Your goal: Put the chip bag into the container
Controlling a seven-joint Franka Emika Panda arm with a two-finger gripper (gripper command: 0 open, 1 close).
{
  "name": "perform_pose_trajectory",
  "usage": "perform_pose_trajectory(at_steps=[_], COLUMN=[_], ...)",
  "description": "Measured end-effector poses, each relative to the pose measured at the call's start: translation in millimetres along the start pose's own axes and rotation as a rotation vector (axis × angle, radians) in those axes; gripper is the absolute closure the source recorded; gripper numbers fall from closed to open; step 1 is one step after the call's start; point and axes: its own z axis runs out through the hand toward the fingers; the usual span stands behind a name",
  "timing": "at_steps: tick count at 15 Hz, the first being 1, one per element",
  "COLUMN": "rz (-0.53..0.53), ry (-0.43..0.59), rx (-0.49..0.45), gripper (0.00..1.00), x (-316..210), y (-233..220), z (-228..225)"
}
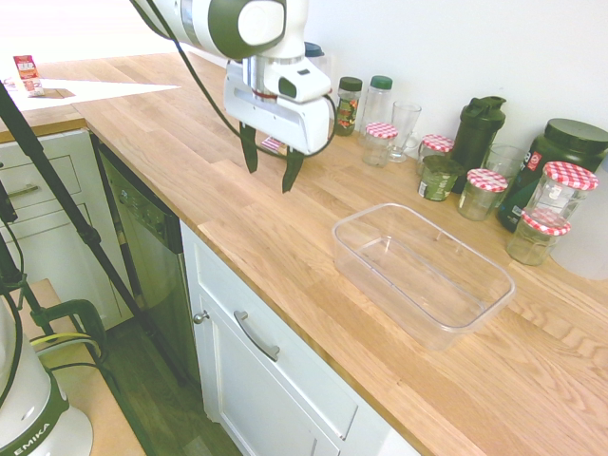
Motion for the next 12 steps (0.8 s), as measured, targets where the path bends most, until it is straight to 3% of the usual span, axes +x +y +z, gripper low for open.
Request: perform_pose_trajectory(at_steps=[5, 12], rz=[-0.147, -0.244], ry=[-0.013, -0.131], rx=[0.032, 0.025], gripper=[0.00, 0.00], x=[-5.3, 60.6], y=[-79.6, -150.5], z=[-42.6, -2.1])
